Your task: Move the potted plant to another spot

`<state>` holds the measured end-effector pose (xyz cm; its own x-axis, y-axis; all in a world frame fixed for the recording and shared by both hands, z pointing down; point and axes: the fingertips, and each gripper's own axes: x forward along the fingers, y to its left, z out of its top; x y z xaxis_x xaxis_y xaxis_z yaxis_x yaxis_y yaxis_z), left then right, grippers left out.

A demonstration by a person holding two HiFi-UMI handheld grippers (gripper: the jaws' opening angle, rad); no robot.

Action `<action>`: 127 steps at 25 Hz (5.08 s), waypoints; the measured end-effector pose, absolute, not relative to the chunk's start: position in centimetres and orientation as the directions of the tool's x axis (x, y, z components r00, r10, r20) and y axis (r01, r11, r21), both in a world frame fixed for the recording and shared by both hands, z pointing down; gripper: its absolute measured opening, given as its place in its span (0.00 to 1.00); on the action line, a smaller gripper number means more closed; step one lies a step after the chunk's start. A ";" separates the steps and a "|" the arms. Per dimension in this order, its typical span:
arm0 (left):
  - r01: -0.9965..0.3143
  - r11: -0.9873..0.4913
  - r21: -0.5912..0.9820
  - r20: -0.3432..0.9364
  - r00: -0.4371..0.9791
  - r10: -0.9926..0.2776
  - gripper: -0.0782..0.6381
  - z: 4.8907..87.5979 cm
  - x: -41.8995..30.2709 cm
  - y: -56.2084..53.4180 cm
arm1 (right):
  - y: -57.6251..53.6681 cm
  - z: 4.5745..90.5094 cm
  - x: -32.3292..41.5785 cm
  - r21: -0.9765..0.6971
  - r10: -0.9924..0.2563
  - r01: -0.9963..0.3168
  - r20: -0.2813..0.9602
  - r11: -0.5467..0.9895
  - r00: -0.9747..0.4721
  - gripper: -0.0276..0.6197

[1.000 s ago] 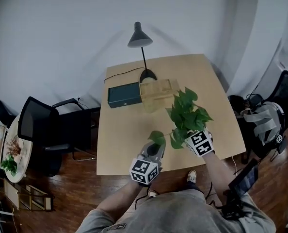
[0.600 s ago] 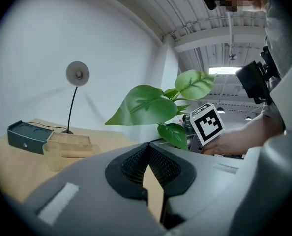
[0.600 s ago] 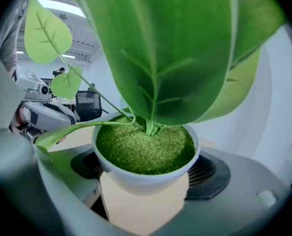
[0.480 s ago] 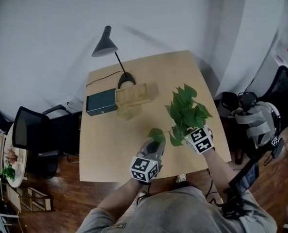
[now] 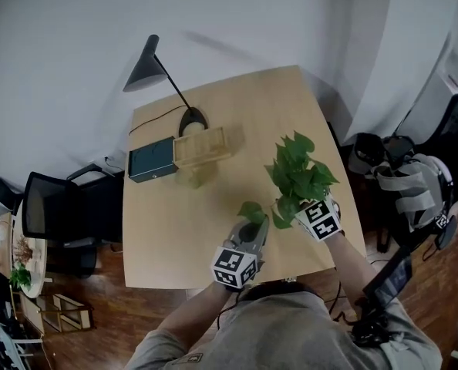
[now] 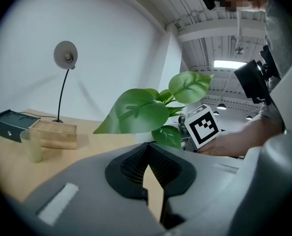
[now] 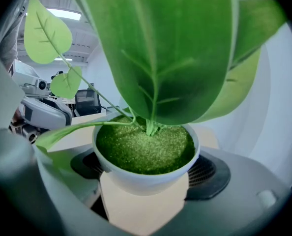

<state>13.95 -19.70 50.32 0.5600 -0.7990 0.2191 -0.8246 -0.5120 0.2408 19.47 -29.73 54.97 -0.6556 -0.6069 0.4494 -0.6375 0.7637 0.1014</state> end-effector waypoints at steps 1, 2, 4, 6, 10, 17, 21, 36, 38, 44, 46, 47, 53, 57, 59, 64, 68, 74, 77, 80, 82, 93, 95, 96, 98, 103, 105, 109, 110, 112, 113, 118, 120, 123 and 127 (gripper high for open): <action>-0.821 -0.517 0.243 0.229 0.566 -0.792 0.10 50.8 14.2 -20.1 | -30.1 55.6 19.7 0.093 -0.607 -0.643 0.457 0.760 -0.651 0.81; -0.818 -0.521 0.245 0.240 0.572 -0.785 0.10 51.2 14.4 -20.3 | -30.2 56.0 19.8 0.083 -0.605 -0.649 0.465 0.757 -0.646 0.81; -0.813 -0.524 0.253 0.256 0.578 -0.775 0.10 51.9 14.5 -21.0 | -30.5 56.9 19.9 0.074 -0.599 -0.651 0.480 0.756 -0.641 0.81; -0.812 -0.523 0.261 0.262 0.581 -0.771 0.10 52.3 14.8 -21.9 | -31.1 57.8 20.1 0.073 -0.592 -0.648 0.493 0.758 -0.638 0.81; -0.806 -0.529 0.266 0.289 0.590 -0.754 0.10 53.5 15.6 -23.0 | -32.2 59.8 20.6 0.051 -0.582 -0.654 0.511 0.755 -0.633 0.81; -0.807 -0.518 0.284 0.342 0.590 -0.731 0.10 55.8 16.2 -24.6 | -33.8 63.6 20.8 0.013 -0.553 -0.657 0.553 0.754 -0.623 0.81; -0.806 -0.513 0.295 0.362 0.591 -0.721 0.10 56.9 16.5 -25.5 | -35.1 64.8 21.0 0.013 -0.555 -0.662 0.557 0.749 -0.618 0.81; -0.804 -0.500 0.321 0.397 0.594 -0.700 0.10 59.0 17.2 -26.6 | -36.7 68.5 22.4 0.023 -0.570 -0.693 0.588 0.721 -0.574 0.81; -0.804 -0.499 0.323 0.401 0.594 -0.698 0.10 59.1 17.1 -26.6 | -36.9 68.2 22.2 0.025 -0.575 -0.690 0.575 0.723 -0.582 0.81; -0.803 -0.498 0.326 0.406 0.595 -0.694 0.10 59.3 17.1 -26.8 | -36.8 68.8 22.4 0.041 -0.576 -0.685 0.578 0.727 -0.578 0.81; -0.803 -0.499 0.325 0.408 0.595 -0.692 0.10 59.3 17.2 -26.8 | -36.7 69.2 22.5 0.056 -0.577 -0.680 0.583 0.731 -0.572 0.81; -0.803 -0.500 0.324 0.409 0.595 -0.692 0.10 59.4 17.2 -26.8 | -36.6 69.2 22.6 0.066 -0.577 -0.675 0.584 0.735 -0.571 0.81; -0.801 -0.506 0.318 0.409 0.598 -0.690 0.10 59.5 17.8 -26.3 | -36.1 69.6 22.6 0.102 -0.580 -0.655 0.578 0.749 -0.573 0.81; -0.805 -0.503 0.313 0.412 0.593 -0.692 0.10 59.4 17.7 -26.3 | -36.4 69.3 22.6 0.106 -0.587 -0.659 0.573 0.744 -0.571 0.81; -0.808 -0.501 0.311 0.412 0.590 -0.695 0.10 59.3 17.6 -26.2 | -36.2 69.5 22.5 0.104 -0.580 -0.653 0.578 0.750 -0.574 0.82; -0.814 -0.496 0.304 0.416 0.581 -0.699 0.10 59.1 17.4 -25.8 | -36.4 69.3 22.5 0.104 -0.579 -0.652 0.579 0.751 -0.574 0.82; -0.819 -0.491 0.297 0.419 0.574 -0.703 0.10 59.0 17.5 -25.4 | -36.0 69.9 22.7 0.080 -0.555 -0.644 0.596 0.761 -0.581 0.87; -0.821 -0.492 0.290 0.416 0.571 -0.708 0.10 58.7 18.2 -24.4 | -34.3 69.8 23.7 0.074 -0.526 -0.626 0.623 0.777 -0.579 0.88; -0.817 -0.500 0.288 0.399 0.577 -0.712 0.10 58.4 18.9 -23.8 | -33.2 69.6 24.7 0.069 -0.520 -0.627 0.631 0.776 -0.575 0.88; -0.807 -0.515 0.289 0.381 0.590 -0.711 0.10 57.9 19.6 -22.8 | -31.8 68.5 25.7 0.075 -0.526 -0.631 0.632 0.772 -0.569 0.88; -0.797 -0.529 0.293 0.366 0.604 -0.707 0.10 57.4 20.0 -22.1 | -30.6 67.4 26.3 0.080 -0.532 -0.633 0.629 0.770 -0.567 0.88; -0.748 -0.600 0.285 0.247 0.662 -0.708 0.10 53.4 19.8 -18.0 | -24.3 59.0 26.4 0.166 -0.633 -0.665 0.534 0.728 -0.560 0.52; -0.746 -0.602 0.283 0.226 0.662 -0.715 0.10 52.6 19.2 -17.3 | -23.1 57.4 25.8 0.181 -0.648 -0.666 0.511 0.723 -0.565 0.43; -0.748 -0.601 0.284 0.216 0.660 -0.720 0.10 52.2 19.0 -16.9 | -22.6 56.8 25.4 0.183 -0.654 -0.668 0.498 0.721 -0.569 0.39; -0.752 -0.594 0.286 0.198 0.653 -0.731 0.10 51.7 18.3 -16.1 | -21.3 55.7 24.9 0.177 -0.664 -0.678 0.477 0.714 -0.575 0.28; -0.761 -0.583 0.286 0.174 0.639 -0.749 0.10 50.8 16.1 -13.5 | -18.1 54.7 23.2 0.193 -0.681 -0.684 0.460 0.703 -0.570 0.08; -0.765 -0.576 0.287 0.173 0.633 -0.755 0.10 50.8 15.1 -12.3 | -16.7 54.5 22.2 0.196 -0.677 -0.678 0.460 0.708 -0.575 0.05; -0.771 -0.567 0.291 0.171 0.625 -0.762 0.10 50.7 13.1 -9.5 | -13.5 54.2 20.1 0.202 -0.664 -0.661 0.466 0.723 -0.584 0.05; -0.771 -0.565 0.294 0.169 0.624 -0.763 0.10 50.7 12.7 -8.9 | -12.8 54.2 19.7 0.203 -0.662 -0.658 0.471 0.725 -0.583 0.05; -0.771 -0.561 0.302 0.168 0.622 -0.765 0.10 50.8 11.8 -7.6 | -11.1 54.4 19.1 0.200 -0.657 -0.659 0.485 0.725 -0.577 0.05; -0.771 -0.559 0.306 0.169 0.622 -0.765 0.10 50.9 11.3 -7.0 | -10.3 54.4 18.8 0.195 -0.655 -0.660 0.491 0.726 -0.575 0.05; -0.778 -0.545 0.312 0.174 0.611 -0.772 0.10 51.3 9.8 -4.7 | -6.5 54.2 16.7 0.166 -0.628 -0.643 0.492 0.747 -0.603 0.05; -0.783 -0.537 0.314 0.171 0.603 -0.780 0.10 51.3 9.7 -4.0 | -5.3 54.3 16.4 0.151 -0.614 -0.635 0.495 0.757 -0.615 0.05; -0.790 -0.531 0.305 0.157 0.592 -0.790 0.10 50.8 9.8 -3.2 | -3.8 54.2 16.0 0.110 -0.593 -0.629 0.487 0.769 -0.640 0.05; -0.799 -0.516 0.308 0.152 0.577 -0.803 0.10 50.5 10.0 -2.8 | -2.9 53.9 15.9 0.072 -0.577 -0.623 0.472 0.778 -0.666 0.05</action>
